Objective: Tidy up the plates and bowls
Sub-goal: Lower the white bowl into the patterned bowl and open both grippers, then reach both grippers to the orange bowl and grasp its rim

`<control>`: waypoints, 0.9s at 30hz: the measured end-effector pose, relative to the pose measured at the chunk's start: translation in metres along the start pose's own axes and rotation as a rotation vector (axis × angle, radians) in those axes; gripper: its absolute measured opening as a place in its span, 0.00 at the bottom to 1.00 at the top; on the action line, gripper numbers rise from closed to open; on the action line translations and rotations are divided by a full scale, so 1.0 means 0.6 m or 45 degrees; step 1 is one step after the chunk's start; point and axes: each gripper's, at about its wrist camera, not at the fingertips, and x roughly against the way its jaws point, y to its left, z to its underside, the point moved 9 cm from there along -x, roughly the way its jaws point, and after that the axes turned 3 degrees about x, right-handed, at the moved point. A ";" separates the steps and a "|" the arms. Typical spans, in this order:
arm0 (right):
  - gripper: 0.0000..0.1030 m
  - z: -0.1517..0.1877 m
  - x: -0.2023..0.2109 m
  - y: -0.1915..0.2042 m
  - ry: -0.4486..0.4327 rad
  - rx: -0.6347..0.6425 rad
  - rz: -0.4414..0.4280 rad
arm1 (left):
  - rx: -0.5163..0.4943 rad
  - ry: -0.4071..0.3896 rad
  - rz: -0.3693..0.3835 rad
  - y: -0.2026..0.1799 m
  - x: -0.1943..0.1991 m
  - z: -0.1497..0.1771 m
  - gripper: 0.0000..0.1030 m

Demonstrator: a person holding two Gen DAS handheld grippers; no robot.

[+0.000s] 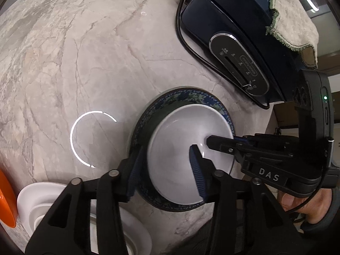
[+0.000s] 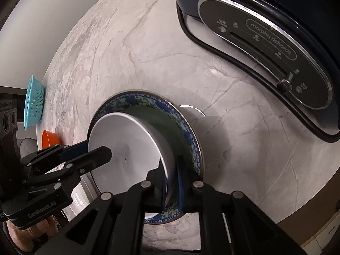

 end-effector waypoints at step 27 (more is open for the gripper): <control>0.67 -0.067 0.151 0.150 -0.369 0.293 -0.154 | 0.402 -0.569 -0.139 0.225 0.321 0.128 0.97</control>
